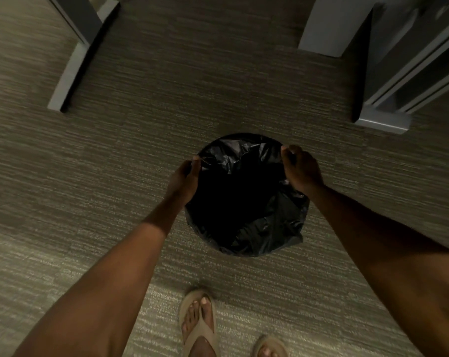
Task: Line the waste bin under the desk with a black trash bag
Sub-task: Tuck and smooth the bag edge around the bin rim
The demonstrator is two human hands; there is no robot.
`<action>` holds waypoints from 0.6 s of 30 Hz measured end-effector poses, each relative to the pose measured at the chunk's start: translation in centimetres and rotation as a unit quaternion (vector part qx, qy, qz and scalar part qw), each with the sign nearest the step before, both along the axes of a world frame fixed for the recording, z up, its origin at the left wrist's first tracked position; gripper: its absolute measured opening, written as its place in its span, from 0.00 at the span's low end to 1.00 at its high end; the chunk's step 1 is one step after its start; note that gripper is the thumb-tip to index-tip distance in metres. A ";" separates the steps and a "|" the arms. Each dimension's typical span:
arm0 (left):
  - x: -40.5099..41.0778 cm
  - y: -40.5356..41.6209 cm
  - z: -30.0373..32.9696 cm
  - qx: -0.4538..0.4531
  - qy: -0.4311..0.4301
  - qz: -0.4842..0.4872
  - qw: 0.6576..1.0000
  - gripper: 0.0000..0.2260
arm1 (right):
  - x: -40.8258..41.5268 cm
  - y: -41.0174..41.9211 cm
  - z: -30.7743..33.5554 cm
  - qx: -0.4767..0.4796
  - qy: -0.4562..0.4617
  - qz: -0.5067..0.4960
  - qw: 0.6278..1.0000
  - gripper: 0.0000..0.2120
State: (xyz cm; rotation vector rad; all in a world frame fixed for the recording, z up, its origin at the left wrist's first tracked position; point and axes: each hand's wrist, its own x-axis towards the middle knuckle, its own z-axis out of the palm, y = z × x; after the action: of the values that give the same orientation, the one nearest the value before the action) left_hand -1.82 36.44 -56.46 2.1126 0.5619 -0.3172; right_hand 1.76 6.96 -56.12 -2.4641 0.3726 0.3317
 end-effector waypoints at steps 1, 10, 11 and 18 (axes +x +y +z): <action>-0.4 -0.2 0.0 -0.020 -0.024 0.041 0.999 0.22 | -0.9 0.2 0.4 0.006 -0.042 -0.033 0.999 0.29; -6.4 -2.3 0.2 -0.087 -0.099 0.095 0.987 0.21 | -10.2 2.2 -0.2 0.116 -0.099 -0.182 0.972 0.23; -6.5 -2.3 0.1 -0.088 -0.097 0.087 0.988 0.21 | -10.4 2.2 -0.4 0.135 -0.102 -0.192 0.967 0.23; -7.2 -2.4 0.3 -0.076 -0.097 0.062 0.990 0.20 | -11.9 0.9 -1.7 0.253 -0.122 -0.223 0.933 0.28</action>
State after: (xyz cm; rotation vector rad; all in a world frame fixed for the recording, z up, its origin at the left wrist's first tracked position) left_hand -9.00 34.07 -56.12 1.9250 0.5348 -0.0801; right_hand -10.09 7.87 -57.81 -1.8219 0.6342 -0.0701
